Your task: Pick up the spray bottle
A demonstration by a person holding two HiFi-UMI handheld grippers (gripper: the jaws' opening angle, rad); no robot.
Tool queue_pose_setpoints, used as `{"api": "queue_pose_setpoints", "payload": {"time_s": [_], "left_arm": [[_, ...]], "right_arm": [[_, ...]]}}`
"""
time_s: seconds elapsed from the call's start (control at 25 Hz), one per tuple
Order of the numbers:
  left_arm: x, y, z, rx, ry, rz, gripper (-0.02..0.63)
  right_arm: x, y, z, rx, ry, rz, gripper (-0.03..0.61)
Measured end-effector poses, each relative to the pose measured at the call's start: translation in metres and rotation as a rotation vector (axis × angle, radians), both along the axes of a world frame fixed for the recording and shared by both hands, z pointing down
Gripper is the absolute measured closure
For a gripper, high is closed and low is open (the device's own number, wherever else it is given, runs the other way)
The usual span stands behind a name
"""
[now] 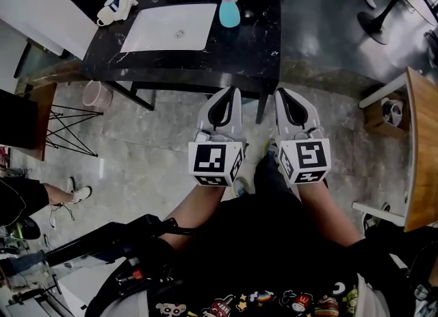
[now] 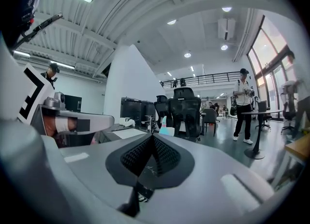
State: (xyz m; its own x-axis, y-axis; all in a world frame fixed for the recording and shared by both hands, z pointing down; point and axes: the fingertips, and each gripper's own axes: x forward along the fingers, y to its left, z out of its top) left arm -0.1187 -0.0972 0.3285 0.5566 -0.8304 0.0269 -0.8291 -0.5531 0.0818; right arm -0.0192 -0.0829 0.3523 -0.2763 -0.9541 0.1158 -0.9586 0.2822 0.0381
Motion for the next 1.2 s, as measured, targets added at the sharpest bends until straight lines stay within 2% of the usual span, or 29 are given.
{"api": "queue_pose_setpoints", "payload": {"time_s": [0.2,0.72,1.0,1.2], "left_arm": [[0.016,-0.045,0.006,-0.004,-0.017,-0.034,0.614],[0.079,-0.173,0.012,-0.014,-0.066,-0.209,0.614],[0.09,-0.2,0.019,-0.042,-0.114,-0.278,0.614],[0.098,-0.217,0.026,-0.054,-0.127,-0.285,0.614]], "right_arm": [[0.027,-0.048,0.003,0.0,-0.003,-0.014,0.552],[0.086,-0.196,0.008,-0.001,-0.036,-0.198,0.554],[0.108,-0.224,0.017,-0.014,-0.092,-0.227,0.554],[0.112,-0.232,0.017,-0.011,-0.099,-0.237,0.554]]}}
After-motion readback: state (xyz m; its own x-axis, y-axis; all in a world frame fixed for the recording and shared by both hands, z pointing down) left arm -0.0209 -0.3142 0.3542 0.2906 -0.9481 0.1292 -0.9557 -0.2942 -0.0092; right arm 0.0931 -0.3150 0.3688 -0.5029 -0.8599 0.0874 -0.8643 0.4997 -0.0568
